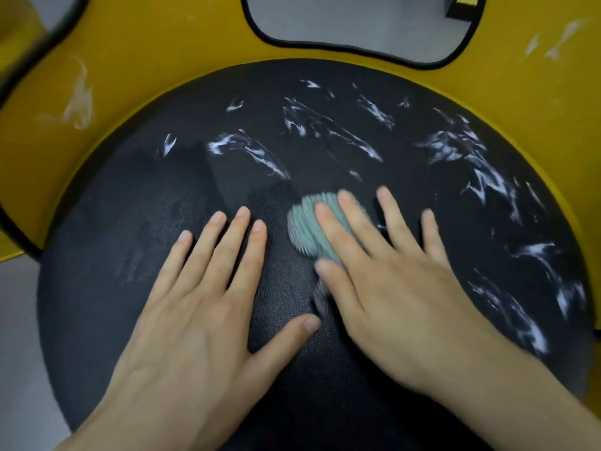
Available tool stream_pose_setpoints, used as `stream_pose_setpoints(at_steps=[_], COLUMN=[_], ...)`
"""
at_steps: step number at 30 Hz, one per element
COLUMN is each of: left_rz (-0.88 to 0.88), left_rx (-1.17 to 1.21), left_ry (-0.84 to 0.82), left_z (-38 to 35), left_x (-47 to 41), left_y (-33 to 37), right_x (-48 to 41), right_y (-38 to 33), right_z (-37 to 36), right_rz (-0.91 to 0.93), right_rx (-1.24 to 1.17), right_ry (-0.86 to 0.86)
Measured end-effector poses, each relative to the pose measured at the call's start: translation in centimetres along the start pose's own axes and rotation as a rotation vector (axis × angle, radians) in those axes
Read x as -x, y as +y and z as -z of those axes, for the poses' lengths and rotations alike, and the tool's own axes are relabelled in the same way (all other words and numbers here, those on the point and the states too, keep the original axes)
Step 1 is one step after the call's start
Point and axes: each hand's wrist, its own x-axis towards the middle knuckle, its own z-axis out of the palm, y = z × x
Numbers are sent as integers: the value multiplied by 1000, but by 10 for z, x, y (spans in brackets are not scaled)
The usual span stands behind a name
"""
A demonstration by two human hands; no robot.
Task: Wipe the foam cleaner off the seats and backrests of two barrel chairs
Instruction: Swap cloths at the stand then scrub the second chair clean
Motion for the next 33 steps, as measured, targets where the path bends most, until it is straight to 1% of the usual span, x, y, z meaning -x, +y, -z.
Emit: stream_pose_setpoints(at_steps=[2,4,6,9,11,15,17,19,21,23,25,27,30,33], left_rz=[3,8,15,13,17,2,-4,-7,-17,-28,-50,-67,-66,-56], left_rx=[-2,2,2,1,10,0,7,5,0,13,14,-1,-10,-20], left_ry=[-6,-10,-5,-4,3,12,20,32,44,75,116,138,147,137], left_z=[1,2,2,1,2,-1,-3,-4,-6,-6,-8,-10,-11,-10], left_x=[1,1,2,2,2,1,0,-1,-1,0,1,0,-1,-1], left_y=[0,1,1,1,1,0,-1,-1,-2,-3,-4,-5,-6,-4], right_x=[-27,-28,-1,48,57,13,-22,-40,-26,11,41,48,19,-35], right_y=[-4,-5,-2,1,5,-1,-2,-5,-6,-5,-1,6,4,-1], right_z=[6,3,-8,-19,-22,-1,6,9,1,-13,-19,-22,-7,8], right_rz=[-29,-20,3,20,22,-2,-53,-62,-38,3,38,75,53,-38], right_rx=[1,19,60,51,41,50,17,14,14,38,4,21,50,22], right_ry=[3,27,57,54,38,-29,-9,21,35,87,85,65,41,31])
